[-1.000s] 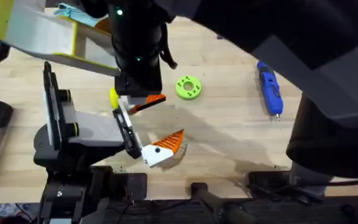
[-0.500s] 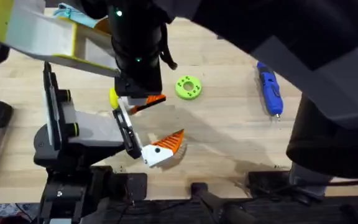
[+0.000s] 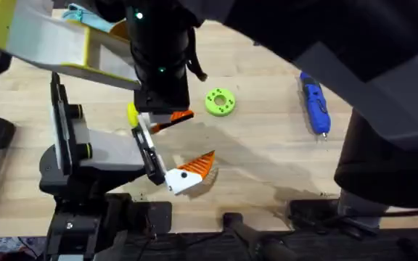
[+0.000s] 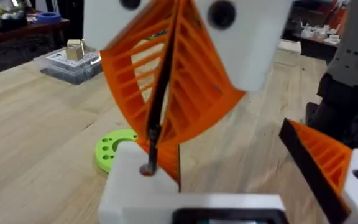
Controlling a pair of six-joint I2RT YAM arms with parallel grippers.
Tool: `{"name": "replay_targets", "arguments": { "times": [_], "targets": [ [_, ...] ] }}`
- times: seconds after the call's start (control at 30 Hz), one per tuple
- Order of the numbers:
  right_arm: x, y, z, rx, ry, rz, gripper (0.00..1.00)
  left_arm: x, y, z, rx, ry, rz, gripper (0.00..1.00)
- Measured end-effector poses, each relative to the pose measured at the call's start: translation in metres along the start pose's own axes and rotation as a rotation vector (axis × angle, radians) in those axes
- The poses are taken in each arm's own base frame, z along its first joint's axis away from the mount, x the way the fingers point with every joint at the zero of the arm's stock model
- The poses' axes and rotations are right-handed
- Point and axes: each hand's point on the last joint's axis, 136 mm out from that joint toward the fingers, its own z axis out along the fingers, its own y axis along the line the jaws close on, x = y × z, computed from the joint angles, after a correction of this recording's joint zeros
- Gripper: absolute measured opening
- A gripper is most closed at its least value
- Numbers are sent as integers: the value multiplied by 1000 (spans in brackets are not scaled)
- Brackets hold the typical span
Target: Pick up the gripper from the table and insert it into the empty holder that is missing its gripper. Then pick up a screw, insert it into the mounting hole, and use the screwdriver to tighten it. Finally, clean up the table by picking up the vegetable and placing it into the bucket.
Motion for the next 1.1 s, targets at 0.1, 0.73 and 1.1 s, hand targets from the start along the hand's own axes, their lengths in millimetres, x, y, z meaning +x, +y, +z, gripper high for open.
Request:
{"name": "replay_targets", "arguments": {
  "times": [0.1,0.73,1.1],
  "targets": [
    [0,0,0,0,0,0,12,0,0,0,0,0,0,986],
    [2,1,0,-4,6,1,12,0,0,0,0,0,0,986],
    [1,1,0,-4,6,1,12,0,0,0,0,0,0,987]
  ]
}}
